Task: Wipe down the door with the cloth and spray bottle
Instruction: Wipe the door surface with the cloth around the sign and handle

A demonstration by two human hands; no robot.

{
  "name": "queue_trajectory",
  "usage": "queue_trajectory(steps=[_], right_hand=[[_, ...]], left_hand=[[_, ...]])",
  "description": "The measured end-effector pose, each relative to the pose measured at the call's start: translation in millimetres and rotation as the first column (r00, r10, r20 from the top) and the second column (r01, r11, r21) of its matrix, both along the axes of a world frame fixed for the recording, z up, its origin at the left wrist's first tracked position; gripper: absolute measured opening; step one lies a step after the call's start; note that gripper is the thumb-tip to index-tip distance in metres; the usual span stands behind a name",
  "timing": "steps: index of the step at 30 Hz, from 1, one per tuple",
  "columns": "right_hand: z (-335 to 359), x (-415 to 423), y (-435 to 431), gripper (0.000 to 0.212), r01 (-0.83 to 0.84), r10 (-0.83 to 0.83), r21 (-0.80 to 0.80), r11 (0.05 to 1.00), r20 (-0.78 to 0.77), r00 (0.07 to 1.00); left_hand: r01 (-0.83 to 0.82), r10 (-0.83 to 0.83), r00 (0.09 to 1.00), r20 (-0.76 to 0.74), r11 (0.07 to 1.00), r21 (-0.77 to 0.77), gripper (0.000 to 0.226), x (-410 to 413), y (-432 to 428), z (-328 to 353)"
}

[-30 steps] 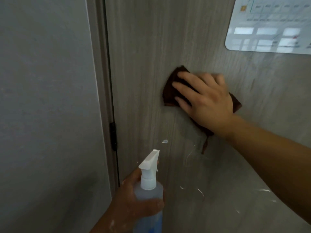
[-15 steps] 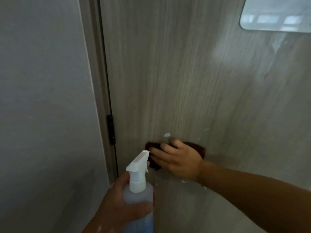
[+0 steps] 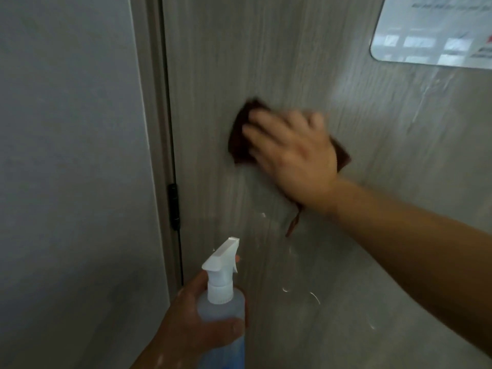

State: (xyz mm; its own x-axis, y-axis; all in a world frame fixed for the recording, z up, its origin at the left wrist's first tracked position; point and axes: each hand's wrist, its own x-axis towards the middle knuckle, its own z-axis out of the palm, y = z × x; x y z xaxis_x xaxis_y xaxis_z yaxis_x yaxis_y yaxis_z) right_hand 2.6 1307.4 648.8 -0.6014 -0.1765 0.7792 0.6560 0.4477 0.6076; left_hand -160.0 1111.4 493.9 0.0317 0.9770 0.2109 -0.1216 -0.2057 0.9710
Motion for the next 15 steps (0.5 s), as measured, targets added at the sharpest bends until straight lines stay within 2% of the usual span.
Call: queue_trajectory(steps=[2, 4, 6, 7, 10, 13, 15], right_hand=[[-64, 17, 0, 0.033, -0.047, 0.059, -0.069, 0.997, 0.182, 0.982], [-124, 41, -3, 0.032, -0.038, 0.082, -0.118, 0.992, 0.391, 0.917], [-152, 56, -7, 0.033, -0.003, 0.079, -0.144, 0.990, 0.529, 0.845], [-149, 57, -7, 0.033, -0.007, 0.085, -0.144, 0.990, 0.551, 0.830], [-91, 44, -1, 0.034, -0.033, 0.059, -0.062, 0.998, 0.470, 0.880], [5, 21, 3, 0.031, -0.031, 0.025, 0.033, 0.999, 0.170, 0.985], [55, 12, 2, 0.031, 0.027, -0.027, 0.077, 0.997, 0.006, 1.000]], left_hand=[[-0.001, 0.001, 1.000, -0.024, 1.000, 0.003, 0.095, -1, -1, -2], [-0.010, 0.011, 1.000, -0.010, 1.000, 0.010, 0.087, -3, -5, -3], [-0.004, 0.004, 1.000, 0.030, 1.000, 0.011, 0.083, -4, -9, -2], [0.000, 0.000, 1.000, 0.029, 1.000, 0.009, 0.082, -5, -10, -2], [-0.002, 0.001, 0.999, 0.043, 1.000, 0.017, 0.081, -5, -12, 0], [-0.035, 0.035, 0.999, 0.025, 0.999, -0.003, 0.080, -2, -11, 2], [-0.095, 0.094, 0.995, -0.028, 0.995, -0.027, 0.089, -1, -8, 1]])
